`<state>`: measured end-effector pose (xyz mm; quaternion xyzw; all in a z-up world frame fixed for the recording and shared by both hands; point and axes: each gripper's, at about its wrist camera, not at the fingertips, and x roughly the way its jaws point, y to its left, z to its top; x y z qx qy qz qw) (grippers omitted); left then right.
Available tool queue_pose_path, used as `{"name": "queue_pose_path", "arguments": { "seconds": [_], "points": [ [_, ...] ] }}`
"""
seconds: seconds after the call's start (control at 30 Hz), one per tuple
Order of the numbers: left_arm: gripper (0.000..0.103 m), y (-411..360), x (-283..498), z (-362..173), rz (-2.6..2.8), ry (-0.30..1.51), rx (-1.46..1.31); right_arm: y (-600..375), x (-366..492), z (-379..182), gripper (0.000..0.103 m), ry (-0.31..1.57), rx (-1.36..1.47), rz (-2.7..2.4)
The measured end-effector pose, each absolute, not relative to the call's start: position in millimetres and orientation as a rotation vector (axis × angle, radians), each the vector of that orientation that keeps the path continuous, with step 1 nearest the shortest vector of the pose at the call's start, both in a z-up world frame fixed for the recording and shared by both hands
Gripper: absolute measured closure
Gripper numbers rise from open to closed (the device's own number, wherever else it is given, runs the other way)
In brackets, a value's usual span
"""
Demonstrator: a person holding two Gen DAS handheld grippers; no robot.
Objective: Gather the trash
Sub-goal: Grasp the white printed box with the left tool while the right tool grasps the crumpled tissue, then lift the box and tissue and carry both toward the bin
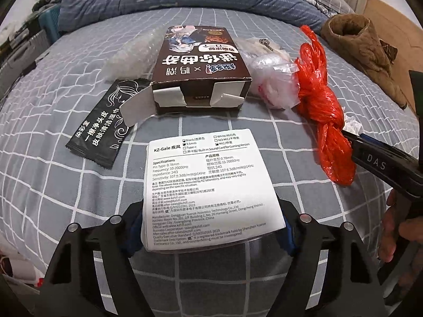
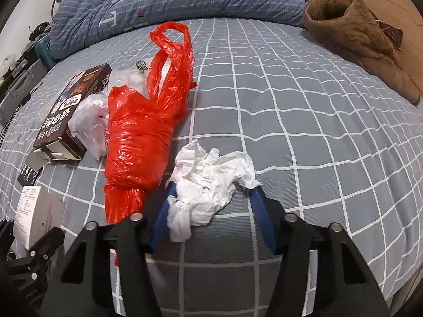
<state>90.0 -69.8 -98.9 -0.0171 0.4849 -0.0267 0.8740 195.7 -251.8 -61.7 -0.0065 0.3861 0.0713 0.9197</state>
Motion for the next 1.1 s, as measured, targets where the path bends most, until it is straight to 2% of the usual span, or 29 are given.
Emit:
{"name": "queue_pose_path", "arguments": {
  "seconds": [0.07, 0.17, 0.27, 1.1],
  "points": [
    [0.029, -70, 90, -99, -0.055, 1.008, -0.034, -250, 195, -62, 0.069, 0.795, -0.024, 0.155],
    [0.029, -71, 88, -99, -0.054, 1.005, -0.029, -248, 193, -61, 0.079, 0.793, -0.041, 0.155],
    [0.029, -71, 86, -98, -0.060, 1.004, -0.031, -248, 193, -61, 0.085, 0.789, -0.044, 0.144],
    [0.029, -68, 53, -60, -0.087, 0.959, -0.022, -265, 144, -22, 0.087, 0.740, -0.005, 0.080]
  ]
}}
